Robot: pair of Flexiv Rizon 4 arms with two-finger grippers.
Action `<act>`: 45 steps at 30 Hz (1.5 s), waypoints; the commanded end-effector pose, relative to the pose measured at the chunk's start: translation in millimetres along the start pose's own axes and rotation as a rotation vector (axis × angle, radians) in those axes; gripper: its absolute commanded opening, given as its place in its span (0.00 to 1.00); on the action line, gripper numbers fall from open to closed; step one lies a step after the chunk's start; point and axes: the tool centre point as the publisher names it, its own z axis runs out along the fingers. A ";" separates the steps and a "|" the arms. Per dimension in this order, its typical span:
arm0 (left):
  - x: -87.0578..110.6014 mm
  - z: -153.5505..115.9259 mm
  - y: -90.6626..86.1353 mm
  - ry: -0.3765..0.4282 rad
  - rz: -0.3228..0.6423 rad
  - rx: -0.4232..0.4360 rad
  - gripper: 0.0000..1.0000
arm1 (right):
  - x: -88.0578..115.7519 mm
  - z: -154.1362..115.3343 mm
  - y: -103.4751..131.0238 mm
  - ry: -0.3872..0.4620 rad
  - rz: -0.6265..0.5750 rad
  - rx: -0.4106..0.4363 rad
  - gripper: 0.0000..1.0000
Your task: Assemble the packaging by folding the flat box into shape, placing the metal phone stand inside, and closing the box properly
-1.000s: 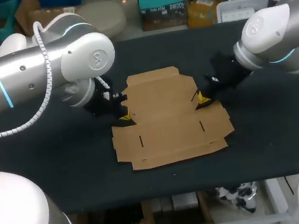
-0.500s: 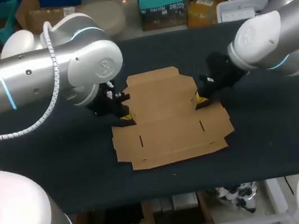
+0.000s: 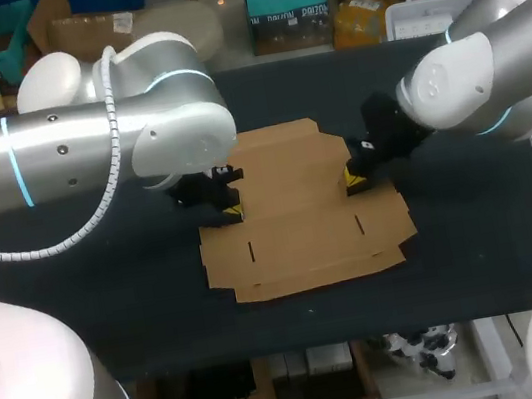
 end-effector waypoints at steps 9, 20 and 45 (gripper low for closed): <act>11.1 5.5 -1.1 -0.038 0.008 0.025 0.00 | 5.3 7.6 -2.6 -0.043 -0.001 -0.001 0.00; 14.3 11.9 -4.3 -0.047 0.014 0.022 0.00 | 7.9 12.4 -1.7 -0.095 -0.003 -0.010 0.00; 14.9 36.9 -9.9 -0.117 -0.010 0.012 0.00 | 6.6 30.6 1.5 -0.143 -0.001 0.019 0.00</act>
